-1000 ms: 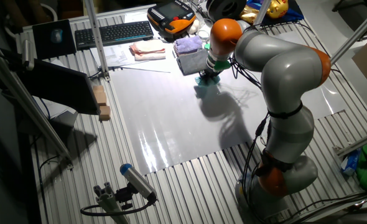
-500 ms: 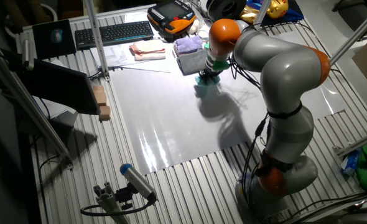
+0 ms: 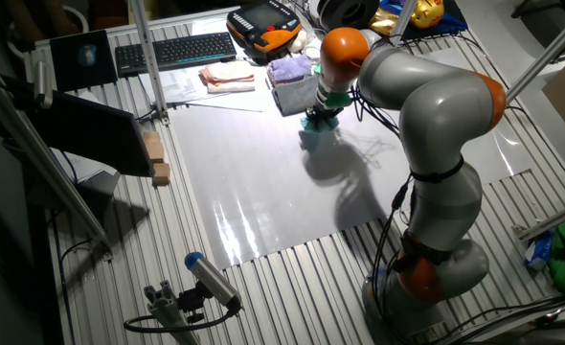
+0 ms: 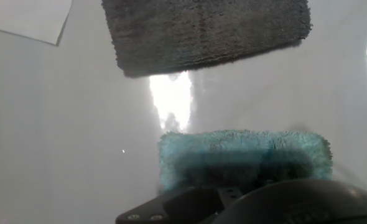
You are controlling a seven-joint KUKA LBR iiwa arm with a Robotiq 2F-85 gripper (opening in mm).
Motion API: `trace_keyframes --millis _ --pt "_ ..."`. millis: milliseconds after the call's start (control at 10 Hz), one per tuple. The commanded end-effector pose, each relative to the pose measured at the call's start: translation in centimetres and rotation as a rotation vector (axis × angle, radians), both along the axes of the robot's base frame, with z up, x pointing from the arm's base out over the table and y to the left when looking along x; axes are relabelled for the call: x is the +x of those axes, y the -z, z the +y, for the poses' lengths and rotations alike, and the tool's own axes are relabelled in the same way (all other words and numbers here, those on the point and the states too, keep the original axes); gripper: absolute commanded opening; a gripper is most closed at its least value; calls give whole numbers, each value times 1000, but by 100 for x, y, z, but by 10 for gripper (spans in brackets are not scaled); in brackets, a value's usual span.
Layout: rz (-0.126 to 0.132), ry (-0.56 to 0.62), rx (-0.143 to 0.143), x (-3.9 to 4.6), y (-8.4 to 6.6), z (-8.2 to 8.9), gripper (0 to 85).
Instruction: Clean the table with a cloth
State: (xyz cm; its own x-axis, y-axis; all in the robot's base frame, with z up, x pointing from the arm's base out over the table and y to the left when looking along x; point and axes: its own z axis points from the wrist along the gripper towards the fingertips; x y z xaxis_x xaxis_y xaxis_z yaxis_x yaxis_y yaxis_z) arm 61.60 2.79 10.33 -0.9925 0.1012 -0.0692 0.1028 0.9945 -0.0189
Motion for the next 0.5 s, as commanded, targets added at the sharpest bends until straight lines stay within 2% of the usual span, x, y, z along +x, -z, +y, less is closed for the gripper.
trace_keyframes --millis 0,400 --pt "1 -4 0 -1 1 0 0" --pt "-2 -44 -29 -1 1 0 0"
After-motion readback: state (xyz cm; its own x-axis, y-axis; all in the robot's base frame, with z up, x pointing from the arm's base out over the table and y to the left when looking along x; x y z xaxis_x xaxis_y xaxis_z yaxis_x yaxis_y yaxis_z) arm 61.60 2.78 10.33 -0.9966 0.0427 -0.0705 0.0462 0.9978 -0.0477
